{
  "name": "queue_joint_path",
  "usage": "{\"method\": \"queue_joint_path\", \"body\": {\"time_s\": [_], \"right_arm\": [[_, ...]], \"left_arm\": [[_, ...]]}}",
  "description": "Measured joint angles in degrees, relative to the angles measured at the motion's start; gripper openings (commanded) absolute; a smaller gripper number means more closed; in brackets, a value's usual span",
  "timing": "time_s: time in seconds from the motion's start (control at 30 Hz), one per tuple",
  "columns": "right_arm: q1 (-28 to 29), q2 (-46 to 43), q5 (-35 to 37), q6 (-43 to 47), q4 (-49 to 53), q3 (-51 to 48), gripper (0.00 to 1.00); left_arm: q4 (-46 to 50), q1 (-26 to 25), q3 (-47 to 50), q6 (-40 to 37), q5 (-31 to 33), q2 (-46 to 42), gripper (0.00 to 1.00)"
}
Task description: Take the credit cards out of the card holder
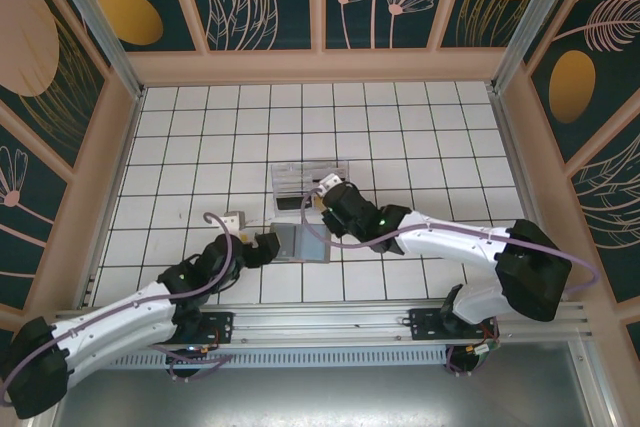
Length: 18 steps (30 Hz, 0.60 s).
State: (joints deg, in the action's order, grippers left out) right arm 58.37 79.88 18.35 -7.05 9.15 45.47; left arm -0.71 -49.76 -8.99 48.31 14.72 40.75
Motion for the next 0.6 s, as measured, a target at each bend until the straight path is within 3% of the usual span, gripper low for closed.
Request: {"method": "queue_joint_path", "body": {"time_s": [0.27,0.6], "right_arm": [[2.3,2.7,-6.6,-16.1,-6.1,-8.3,0.19],[2.3,7.3,-9.1,-20.6,-11.8,-9.9,0.15]], "left_arm": [[-0.7,0.0,-4.4,1.1,-5.8,7.6,0.64],[-1.2,0.0,-9.0,0.3,-7.9,15.6,0.54]]}}
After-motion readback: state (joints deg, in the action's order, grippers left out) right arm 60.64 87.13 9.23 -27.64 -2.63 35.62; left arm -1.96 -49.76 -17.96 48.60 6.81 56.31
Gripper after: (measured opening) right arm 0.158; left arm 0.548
